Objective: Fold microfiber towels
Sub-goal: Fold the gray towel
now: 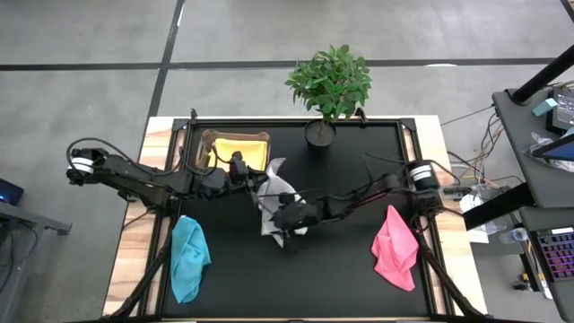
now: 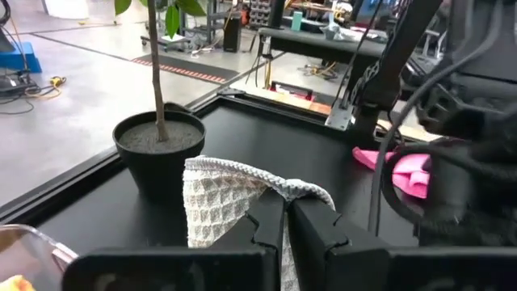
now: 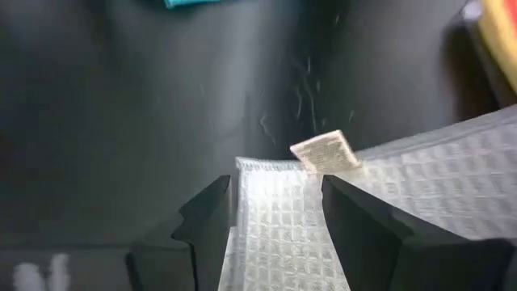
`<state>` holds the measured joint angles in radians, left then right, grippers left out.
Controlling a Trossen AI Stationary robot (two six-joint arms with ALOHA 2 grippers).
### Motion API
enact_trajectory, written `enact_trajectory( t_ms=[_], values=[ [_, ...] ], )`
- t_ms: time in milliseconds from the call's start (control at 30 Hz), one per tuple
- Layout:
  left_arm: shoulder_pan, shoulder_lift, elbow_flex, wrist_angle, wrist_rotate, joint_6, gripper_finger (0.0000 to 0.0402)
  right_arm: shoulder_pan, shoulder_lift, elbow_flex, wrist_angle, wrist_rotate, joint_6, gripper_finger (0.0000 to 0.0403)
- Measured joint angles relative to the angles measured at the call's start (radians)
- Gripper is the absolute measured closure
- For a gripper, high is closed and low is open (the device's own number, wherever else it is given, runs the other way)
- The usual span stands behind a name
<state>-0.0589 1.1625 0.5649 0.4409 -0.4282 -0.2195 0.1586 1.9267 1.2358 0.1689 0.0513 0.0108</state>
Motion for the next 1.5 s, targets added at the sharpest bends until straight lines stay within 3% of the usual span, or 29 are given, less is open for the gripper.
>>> enact_trajectory(
  t_ms=[300,767,900,1100,1300,1500],
  values=[
    [0.000,0.001,-0.002,-0.045,0.002,0.000,0.0402,0.015,0.163,0.208,-0.199,0.072,-0.006,0.0220],
    [0.000,0.001,-0.002,-0.049,0.003,0.000,0.0402,0.025,0.227,0.232,-0.209,0.073,0.021,0.0225],
    [0.000,0.001,-0.002,-0.060,0.003,-0.001,0.0402,0.025,0.235,0.233,-0.219,0.074,0.022,0.0265],
    [0.000,0.000,-0.002,-0.066,0.003,-0.001,0.0402,0.028,0.234,0.235,-0.227,0.070,-0.011,0.0380],
    [0.000,-0.034,-0.002,-0.121,0.004,0.021,0.0402,0.047,0.161,0.226,-0.295,0.090,-0.063,0.0393],
    [0.000,-0.148,0.024,-0.280,0.050,0.021,0.0401,0.071,-0.028,0.223,-0.437,0.081,-0.091,0.0394]
  ],
)
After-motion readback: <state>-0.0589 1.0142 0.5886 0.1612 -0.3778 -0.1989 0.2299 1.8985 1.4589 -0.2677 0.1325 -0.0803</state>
